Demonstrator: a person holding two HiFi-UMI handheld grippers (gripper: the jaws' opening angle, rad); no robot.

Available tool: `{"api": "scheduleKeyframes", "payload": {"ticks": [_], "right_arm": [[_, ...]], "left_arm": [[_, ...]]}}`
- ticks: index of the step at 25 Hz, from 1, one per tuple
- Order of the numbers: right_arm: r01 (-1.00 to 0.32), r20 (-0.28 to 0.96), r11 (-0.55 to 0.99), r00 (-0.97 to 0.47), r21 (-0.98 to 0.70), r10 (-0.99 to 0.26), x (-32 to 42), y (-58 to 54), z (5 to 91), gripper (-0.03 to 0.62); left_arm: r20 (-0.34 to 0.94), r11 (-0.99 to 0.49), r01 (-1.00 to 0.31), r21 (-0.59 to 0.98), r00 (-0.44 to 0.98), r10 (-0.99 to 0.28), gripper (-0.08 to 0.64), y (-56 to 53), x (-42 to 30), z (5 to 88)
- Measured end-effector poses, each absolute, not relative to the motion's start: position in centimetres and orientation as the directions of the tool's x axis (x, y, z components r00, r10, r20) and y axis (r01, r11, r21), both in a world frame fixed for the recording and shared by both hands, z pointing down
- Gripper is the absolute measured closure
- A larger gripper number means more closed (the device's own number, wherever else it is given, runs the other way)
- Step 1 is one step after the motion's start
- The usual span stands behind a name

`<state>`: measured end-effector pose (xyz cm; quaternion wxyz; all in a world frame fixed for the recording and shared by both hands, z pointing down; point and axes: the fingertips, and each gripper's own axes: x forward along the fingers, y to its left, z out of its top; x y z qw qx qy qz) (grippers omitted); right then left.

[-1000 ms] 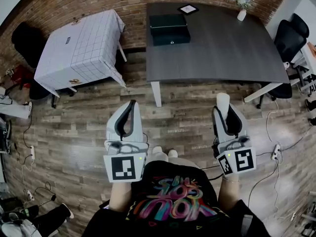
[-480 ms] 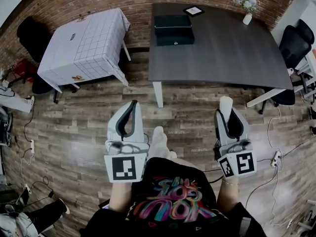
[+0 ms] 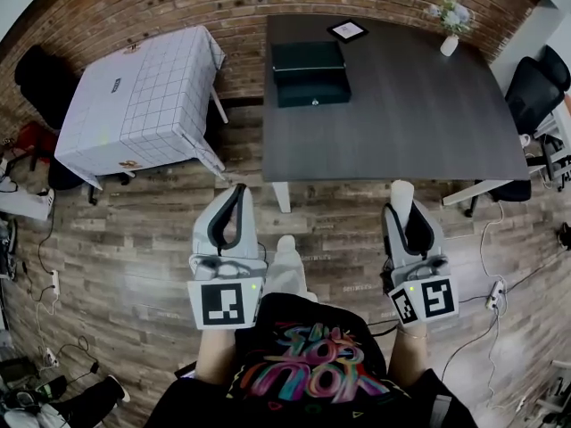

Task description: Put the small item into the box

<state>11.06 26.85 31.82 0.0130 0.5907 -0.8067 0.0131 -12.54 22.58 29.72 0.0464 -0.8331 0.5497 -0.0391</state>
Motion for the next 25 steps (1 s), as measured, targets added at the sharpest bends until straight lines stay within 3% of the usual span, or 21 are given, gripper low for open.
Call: {"api": "scheduleKeyframes", "payload": {"ticks": [14, 25], "right_arm": [[-0.969, 0.034, 0.245, -0.245, -0.006, -0.969, 10.2, 13.1, 31.0, 0.451], [-0.98, 0.108, 0.201, -0.201, -0.003, -0.974, 10.5, 8.6, 32.8, 0.451]], "left_arm": [[-0.006, -0.443, -0.888, -0.124, 0.447, -0.895, 0.557, 7.1, -13.3, 28.2], [0.078, -0.47, -0.878, -0.095, 0.464, -0.883, 0.558, 1.3, -13.9, 31.1]]}}
